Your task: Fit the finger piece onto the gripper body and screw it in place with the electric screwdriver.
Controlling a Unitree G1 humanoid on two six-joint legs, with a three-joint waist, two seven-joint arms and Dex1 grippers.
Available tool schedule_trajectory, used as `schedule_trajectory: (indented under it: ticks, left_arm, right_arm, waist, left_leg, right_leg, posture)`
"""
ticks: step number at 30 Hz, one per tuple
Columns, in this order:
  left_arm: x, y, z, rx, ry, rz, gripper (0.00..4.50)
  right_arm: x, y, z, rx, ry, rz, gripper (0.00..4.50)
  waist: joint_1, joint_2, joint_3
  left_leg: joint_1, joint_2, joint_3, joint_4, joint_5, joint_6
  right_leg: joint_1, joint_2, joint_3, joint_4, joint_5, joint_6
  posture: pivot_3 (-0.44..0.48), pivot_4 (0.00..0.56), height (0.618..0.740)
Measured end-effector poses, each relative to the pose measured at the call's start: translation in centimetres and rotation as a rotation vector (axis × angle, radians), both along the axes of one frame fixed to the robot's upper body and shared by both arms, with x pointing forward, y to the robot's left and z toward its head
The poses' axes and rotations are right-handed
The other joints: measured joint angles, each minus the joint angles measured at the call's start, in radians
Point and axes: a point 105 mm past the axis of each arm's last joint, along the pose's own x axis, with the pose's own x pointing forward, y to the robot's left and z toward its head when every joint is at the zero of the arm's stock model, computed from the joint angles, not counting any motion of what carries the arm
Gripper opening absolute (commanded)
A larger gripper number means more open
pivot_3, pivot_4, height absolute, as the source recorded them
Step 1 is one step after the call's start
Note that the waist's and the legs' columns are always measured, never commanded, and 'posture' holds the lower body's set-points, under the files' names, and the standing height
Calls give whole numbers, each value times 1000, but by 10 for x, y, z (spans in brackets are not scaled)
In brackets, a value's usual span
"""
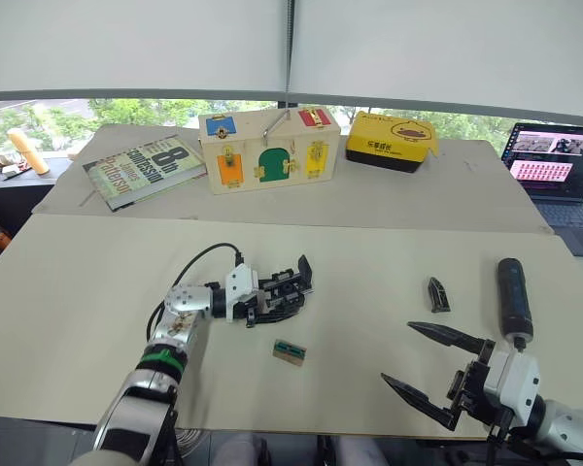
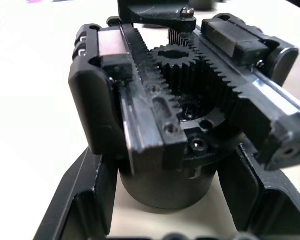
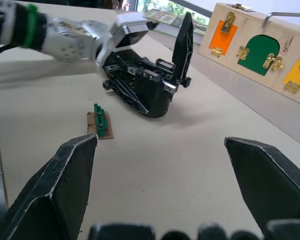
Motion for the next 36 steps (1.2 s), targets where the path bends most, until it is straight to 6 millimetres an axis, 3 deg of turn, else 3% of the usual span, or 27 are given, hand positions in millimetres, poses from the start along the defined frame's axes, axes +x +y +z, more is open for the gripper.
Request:
schedule_trajectory:
  ticks: [7, 16, 20, 21, 25, 29, 36]
  left_arm:
    - [-3, -2, 0, -57, 72, 330, 2322]
    - [-5, -21, -1, -51, 107, 377, 2322]
    - [-6, -24, -3, -44, 106, 375, 4237]
    - [-7, -25, -3, -40, 106, 367, 4449]
    - [-7, -18, -3, -6, 103, 338, 4449]
    - [3, 2, -1, 46, 107, 292, 4449]
    - [16, 19, 9, 118, 68, 100, 4449]
  right_arm:
    - [5, 4, -1, 14, -7, 20, 4500]
    - [8, 5, 1, 2, -17, 50, 4500]
    - [8, 5, 0, 0, -16, 52, 4500]
    - [8, 5, 0, 0, -16, 52, 4500]
    - [7, 5, -1, 0, -10, 50, 4500]
    - [7, 4, -1, 0, -6, 49, 4500]
    - [6, 4, -3, -1, 3, 45, 4500]
  waist:
    - [13, 0, 0]
    - [16, 1, 0]
    - [16, 1, 0]
    - [15, 1, 0]
    - [12, 1, 0]
    - [7, 1, 0]
    - [5, 1, 0]
  left_leg:
    - [0, -3, -1, 0, 0, 0]
    - [0, -6, -1, 0, 0, 1]
    - [0, -7, -1, 1, 0, 1]
    - [0, -7, -1, 1, 0, 2]
    - [0, -6, -1, 0, 0, 1]
    - [1, -6, -1, 0, 0, 0]
    - [1, -8, -1, 1, 2, -2]
  right_leg:
    - [0, -9, -2, 0, 0, 1]
    - [1, -8, -3, 0, 0, 2]
    - [1, -11, -3, 0, 0, 2]
    - [1, -11, -3, 0, 0, 2]
    - [1, -11, -3, 1, 0, 3]
    - [1, -9, -3, 2, 0, 2]
    - [1, -7, -4, 1, 0, 2]
  posture:
    - [0, 150, 740]
    - [0, 150, 740]
    - [0, 150, 740]
    - [0, 150, 740]
    - [0, 150, 740]
    - [0, 150, 740]
    - [0, 150, 740]
